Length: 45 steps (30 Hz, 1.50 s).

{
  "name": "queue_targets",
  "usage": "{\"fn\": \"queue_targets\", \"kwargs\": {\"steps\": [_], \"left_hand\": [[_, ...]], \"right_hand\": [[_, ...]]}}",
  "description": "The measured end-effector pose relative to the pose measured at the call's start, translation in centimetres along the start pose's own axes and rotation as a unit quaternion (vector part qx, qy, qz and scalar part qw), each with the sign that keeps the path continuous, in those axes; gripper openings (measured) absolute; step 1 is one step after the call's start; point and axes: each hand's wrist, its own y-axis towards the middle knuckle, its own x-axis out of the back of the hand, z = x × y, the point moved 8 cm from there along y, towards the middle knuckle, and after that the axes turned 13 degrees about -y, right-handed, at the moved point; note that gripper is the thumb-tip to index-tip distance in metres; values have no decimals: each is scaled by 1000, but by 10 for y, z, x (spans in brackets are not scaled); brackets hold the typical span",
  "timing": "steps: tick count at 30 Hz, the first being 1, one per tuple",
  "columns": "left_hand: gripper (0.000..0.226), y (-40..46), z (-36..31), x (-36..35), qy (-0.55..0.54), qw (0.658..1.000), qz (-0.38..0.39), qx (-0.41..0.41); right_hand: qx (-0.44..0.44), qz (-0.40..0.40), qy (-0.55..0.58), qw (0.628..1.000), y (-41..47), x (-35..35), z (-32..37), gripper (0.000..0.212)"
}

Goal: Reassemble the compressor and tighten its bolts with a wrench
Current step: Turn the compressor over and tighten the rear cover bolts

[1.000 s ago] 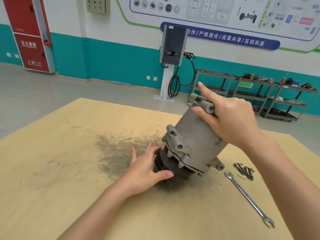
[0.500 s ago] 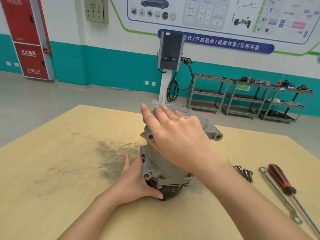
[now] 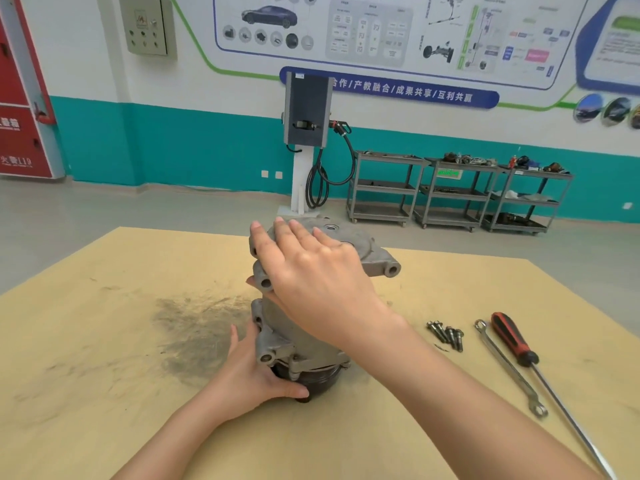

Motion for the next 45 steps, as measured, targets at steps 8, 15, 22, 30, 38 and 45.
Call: {"fn": "queue_targets", "kwargs": {"steps": [8,15,22,30,38,45], "left_hand": [[73,33,-24,-35,53,996,73,-24],[81,57,-30,-58,40,995,83,-37],[82,59,-26,-62,28,997,62,-24],[130,38,-5,-57,-106,994,-13,-9],[101,26,0,-52,-54,993,-97,-26],[108,24,1,-59,-44,993,-113,-13]], "right_hand": [[3,81,22,996,-12,-29,-28,50],[58,115,210,969,-28,-39,-61,69],[-454,-58,383,803,-145,-97,-225,23],[-428,431,283,743,-253,-234,-153,15],[-362,468,212,778,-259,-242,-140,27],[-337,438,193,811,-258,-239,-135,23]]}}
